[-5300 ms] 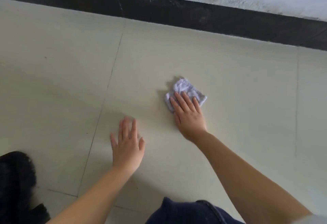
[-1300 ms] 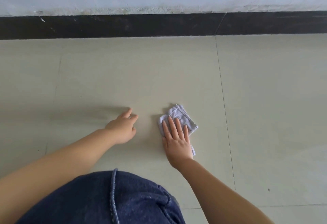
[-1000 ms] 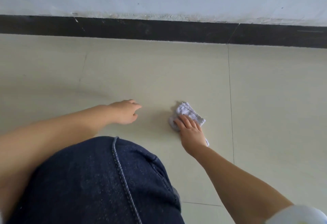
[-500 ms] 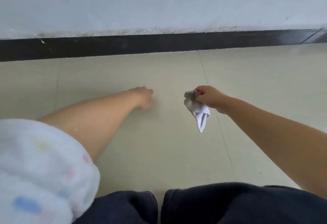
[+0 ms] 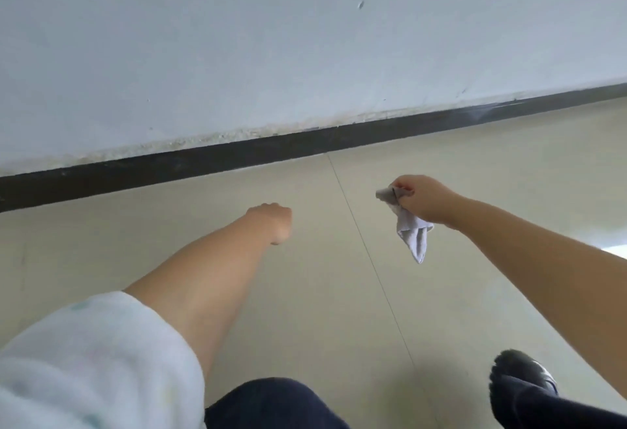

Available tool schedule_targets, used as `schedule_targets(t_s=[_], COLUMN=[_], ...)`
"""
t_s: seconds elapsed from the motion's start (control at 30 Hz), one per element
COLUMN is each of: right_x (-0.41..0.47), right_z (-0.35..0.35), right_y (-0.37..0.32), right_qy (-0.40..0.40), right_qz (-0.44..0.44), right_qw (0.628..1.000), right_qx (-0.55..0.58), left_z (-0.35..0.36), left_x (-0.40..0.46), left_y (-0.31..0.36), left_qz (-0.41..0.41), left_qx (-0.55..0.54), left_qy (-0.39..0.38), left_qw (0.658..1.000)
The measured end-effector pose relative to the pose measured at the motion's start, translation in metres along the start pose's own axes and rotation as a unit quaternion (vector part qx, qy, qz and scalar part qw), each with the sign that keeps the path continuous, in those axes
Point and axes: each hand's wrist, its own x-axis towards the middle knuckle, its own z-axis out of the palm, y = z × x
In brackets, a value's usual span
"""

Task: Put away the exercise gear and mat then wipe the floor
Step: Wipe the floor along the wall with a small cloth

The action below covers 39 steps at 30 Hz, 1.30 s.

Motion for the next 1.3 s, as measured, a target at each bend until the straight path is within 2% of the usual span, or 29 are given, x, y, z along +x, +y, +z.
schedule_targets(t_s=[0.07,0.13,0.2,0.33,0.4,0.47,0.57,0.7,0.87,1.1,1.2,1.3], right_x=[0.008,0.011,-0.001,-0.033,-0.024,0.0,0.055,0.14,0.201,0.188,0.142,0.074], right_z=[0.033,0.08,0.136,0.213,0.214,0.203,0.181,0.155,0.131,0.143,0.154,0.173], right_y=[0.018,0.039,0.058,0.094,0.116,0.13,0.117,0.058,0.025,0.041,0.082,0.155], right_qy=[-0.004,-0.051,-0.098,-0.128,-0.112,-0.128,-0.128,-0.119,-0.129,-0.096,-0.129,-0.13], right_qz=[0.017,0.006,-0.035,-0.133,-0.233,-0.312,-0.344,-0.338,-0.353,-0.382,-0.447,-0.518], right_qw=[1.0,0.998,0.994,0.977,0.952,0.914,0.881,0.886,0.863,0.864,0.829,0.791], right_qx=[-0.014,-0.021,-0.042,-0.107,-0.161,-0.227,-0.299,-0.295,-0.337,-0.312,-0.31,-0.298], left_z=[0.003,0.018,0.042,0.097,0.122,0.142,0.152,0.146,0.137,0.127,0.118,0.116], left_x=[0.015,0.027,0.032,0.024,0.019,0.017,0.023,0.02,0.021,0.018,0.015,0.018], left_y=[0.015,0.032,0.049,0.074,0.079,0.083,0.08,0.078,0.085,0.088,0.091,0.112], left_qz=[0.0,-0.012,-0.035,-0.079,-0.092,-0.097,-0.105,-0.112,-0.134,-0.155,-0.174,-0.229], left_qx=[-0.002,-0.008,-0.03,-0.052,-0.079,-0.107,-0.123,-0.133,-0.165,-0.192,-0.251,-0.208], left_qy=[-0.007,-0.006,-0.02,-0.048,-0.006,0.046,0.089,0.075,0.04,0.028,0.035,0.097], left_qw=[1.0,1.0,0.999,0.994,0.993,0.988,0.983,0.982,0.976,0.969,0.952,0.946])
